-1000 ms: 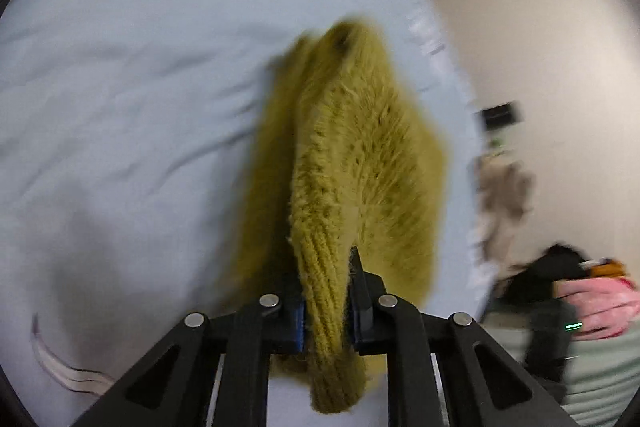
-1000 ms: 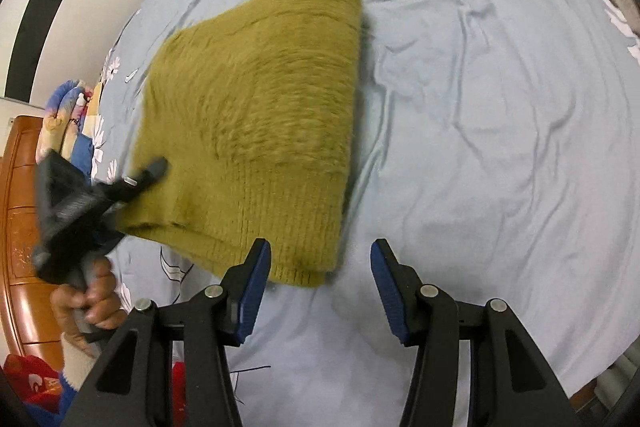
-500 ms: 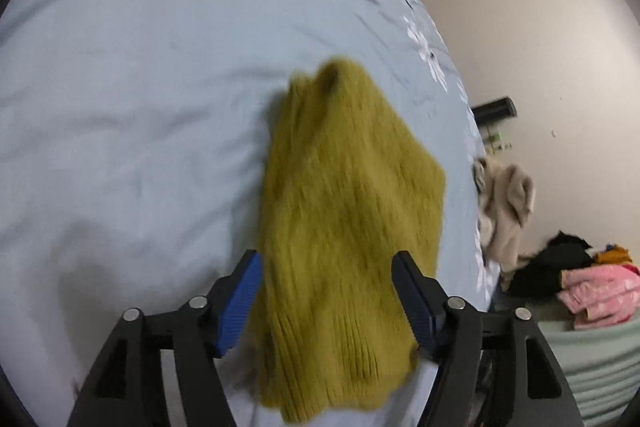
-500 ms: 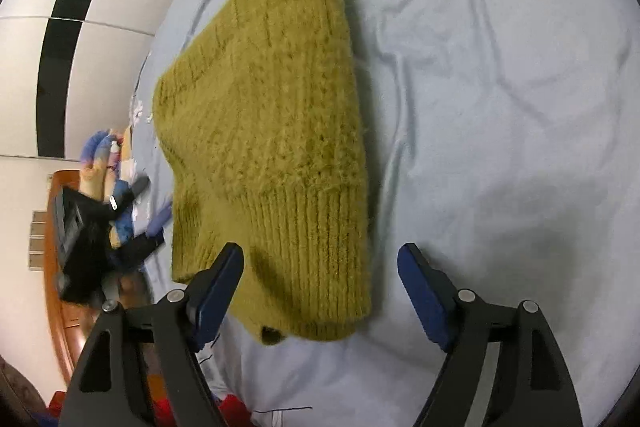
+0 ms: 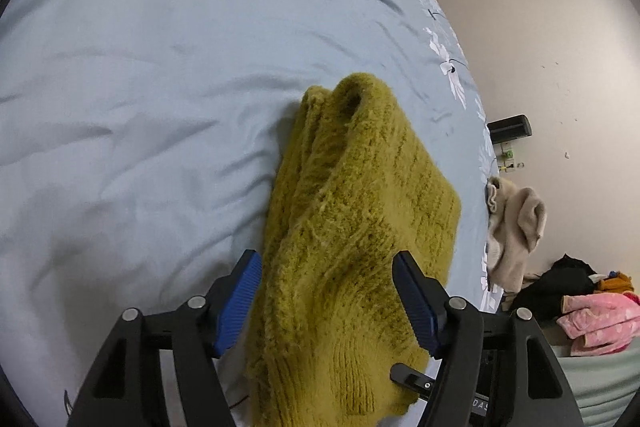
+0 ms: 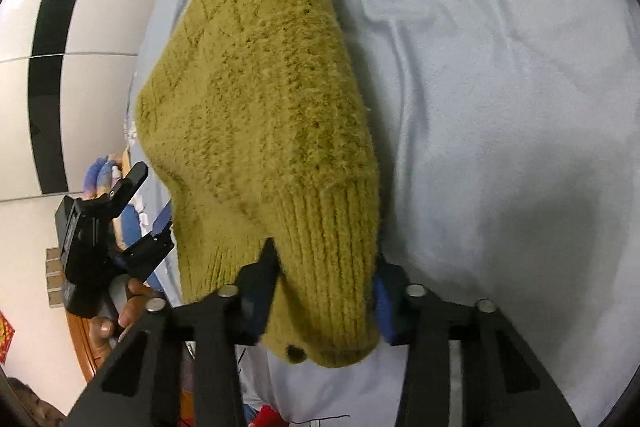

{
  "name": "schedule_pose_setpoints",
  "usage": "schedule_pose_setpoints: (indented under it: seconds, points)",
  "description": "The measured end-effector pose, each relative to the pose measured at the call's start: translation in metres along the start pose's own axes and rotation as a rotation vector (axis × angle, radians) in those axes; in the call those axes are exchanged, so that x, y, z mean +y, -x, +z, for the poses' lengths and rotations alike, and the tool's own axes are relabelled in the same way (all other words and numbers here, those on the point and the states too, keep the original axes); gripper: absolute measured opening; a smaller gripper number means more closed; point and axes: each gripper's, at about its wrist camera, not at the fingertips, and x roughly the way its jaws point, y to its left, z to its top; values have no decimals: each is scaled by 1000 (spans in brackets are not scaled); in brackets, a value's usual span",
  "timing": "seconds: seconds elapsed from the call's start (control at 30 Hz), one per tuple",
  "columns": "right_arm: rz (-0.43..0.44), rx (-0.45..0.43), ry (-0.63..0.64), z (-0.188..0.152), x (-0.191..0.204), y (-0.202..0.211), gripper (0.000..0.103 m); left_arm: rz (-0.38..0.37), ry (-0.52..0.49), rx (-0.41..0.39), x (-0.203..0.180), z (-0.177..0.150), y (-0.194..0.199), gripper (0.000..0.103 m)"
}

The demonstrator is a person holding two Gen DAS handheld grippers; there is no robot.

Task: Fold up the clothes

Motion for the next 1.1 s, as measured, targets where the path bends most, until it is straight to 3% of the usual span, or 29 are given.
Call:
schedule_pose_setpoints:
  seconds: [0.1, 0.23, 0.47, 0.7, 0.83, 1.1]
  points:
    - [-29, 1, 10, -2, 9, 7, 29, 0, 34, 15, -2, -6, 4, 72]
    - [31, -5, -34, 0, 12, 30, 27, -71, 82, 51, -11, -23, 20, 72]
    - [-193, 86, 163, 39, 13, 76, 27, -50, -19, 121, -57, -48, 41, 72]
    - [-338, 153, 256, 111, 16, 107, 27, -25, -50, 143, -102, -57, 38, 72]
    - [-398, 206, 371, 148, 32, 103, 27, 22, -63, 135, -127, -48, 28, 72]
    - [-361, 340, 546, 230, 31, 106, 28, 151, -95, 181, -162, -20, -13, 72]
